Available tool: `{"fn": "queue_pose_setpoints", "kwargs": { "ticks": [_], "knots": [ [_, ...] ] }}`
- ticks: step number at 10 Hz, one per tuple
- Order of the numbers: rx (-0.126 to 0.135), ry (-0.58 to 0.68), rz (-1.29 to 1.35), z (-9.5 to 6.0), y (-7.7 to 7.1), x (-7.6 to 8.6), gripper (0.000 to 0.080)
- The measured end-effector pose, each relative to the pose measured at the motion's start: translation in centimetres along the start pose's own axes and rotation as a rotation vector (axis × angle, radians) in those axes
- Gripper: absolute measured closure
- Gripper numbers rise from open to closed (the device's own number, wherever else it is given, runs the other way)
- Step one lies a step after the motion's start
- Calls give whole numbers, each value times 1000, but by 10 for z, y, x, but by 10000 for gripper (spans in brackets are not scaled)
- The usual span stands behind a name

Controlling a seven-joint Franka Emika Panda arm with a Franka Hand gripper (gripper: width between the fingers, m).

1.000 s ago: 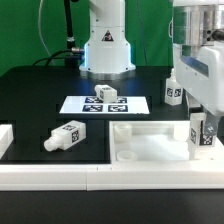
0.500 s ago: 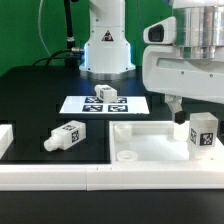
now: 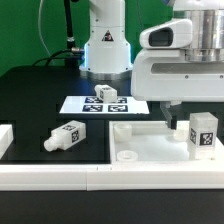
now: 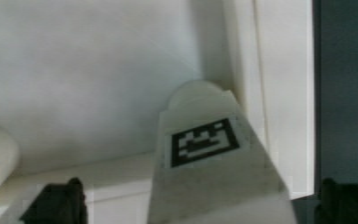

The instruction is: Assemble one leg

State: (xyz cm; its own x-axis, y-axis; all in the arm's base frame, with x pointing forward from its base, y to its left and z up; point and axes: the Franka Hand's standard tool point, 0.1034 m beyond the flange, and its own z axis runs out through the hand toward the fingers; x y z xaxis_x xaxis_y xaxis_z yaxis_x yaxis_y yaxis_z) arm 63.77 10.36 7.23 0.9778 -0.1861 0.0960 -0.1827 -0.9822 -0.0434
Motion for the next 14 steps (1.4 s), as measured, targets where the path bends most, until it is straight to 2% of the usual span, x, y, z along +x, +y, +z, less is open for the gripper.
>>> {"fn": "queue_pose_setpoints", "kwargs": {
  "ticks": [2, 3, 4, 5, 6, 8, 12, 14],
  "knots": [
    [-1, 1, 39, 1, 1, 0, 150],
    [0, 0, 73, 1, 1, -1, 243],
    [0, 0, 144, 1, 0, -1, 391],
    [1, 0, 223, 1, 0, -1, 391],
    [1, 0, 281, 1, 0, -1, 515],
    [3, -1, 422, 2, -1, 0, 515],
    [13, -66, 1083, 0, -7, 2, 515],
    [8, -65, 1413, 3, -12, 2, 515]
  ]
}}
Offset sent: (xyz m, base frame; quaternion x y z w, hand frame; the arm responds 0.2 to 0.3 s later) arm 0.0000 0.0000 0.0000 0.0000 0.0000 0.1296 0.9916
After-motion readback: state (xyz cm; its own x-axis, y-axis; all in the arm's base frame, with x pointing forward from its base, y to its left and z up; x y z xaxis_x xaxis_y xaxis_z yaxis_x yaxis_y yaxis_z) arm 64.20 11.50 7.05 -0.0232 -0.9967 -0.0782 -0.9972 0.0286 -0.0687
